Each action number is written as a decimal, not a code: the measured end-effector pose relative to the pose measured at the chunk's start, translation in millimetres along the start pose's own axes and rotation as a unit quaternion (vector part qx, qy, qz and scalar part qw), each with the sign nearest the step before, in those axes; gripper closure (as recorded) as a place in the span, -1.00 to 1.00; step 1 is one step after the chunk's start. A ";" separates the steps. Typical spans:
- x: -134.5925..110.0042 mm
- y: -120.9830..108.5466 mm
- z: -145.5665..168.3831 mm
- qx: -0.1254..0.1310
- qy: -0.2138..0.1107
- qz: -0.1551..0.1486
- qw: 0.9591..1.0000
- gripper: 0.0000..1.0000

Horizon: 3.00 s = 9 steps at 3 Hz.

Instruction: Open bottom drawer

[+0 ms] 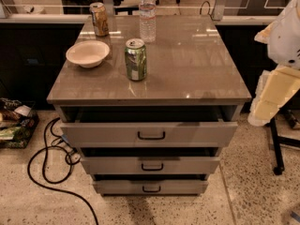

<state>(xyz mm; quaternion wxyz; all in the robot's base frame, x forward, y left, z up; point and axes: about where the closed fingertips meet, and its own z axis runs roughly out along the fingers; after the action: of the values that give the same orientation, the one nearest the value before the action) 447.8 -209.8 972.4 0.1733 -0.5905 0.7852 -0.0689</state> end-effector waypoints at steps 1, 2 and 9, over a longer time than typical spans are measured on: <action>-0.4 10.3 39.6 0.041 0.027 0.008 0.999 -1.00; 12.1 37.0 91.3 0.039 0.036 0.004 0.999 -1.00; 140.2 177.7 269.9 -0.072 -0.018 -0.044 0.996 -1.00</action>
Offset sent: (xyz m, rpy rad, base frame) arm -0.0204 0.0059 -0.1882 -0.1125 -0.0112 -0.0451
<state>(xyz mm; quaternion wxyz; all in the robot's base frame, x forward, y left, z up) 348.6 -265.0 638.9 0.1414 -0.6367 0.7579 -0.0094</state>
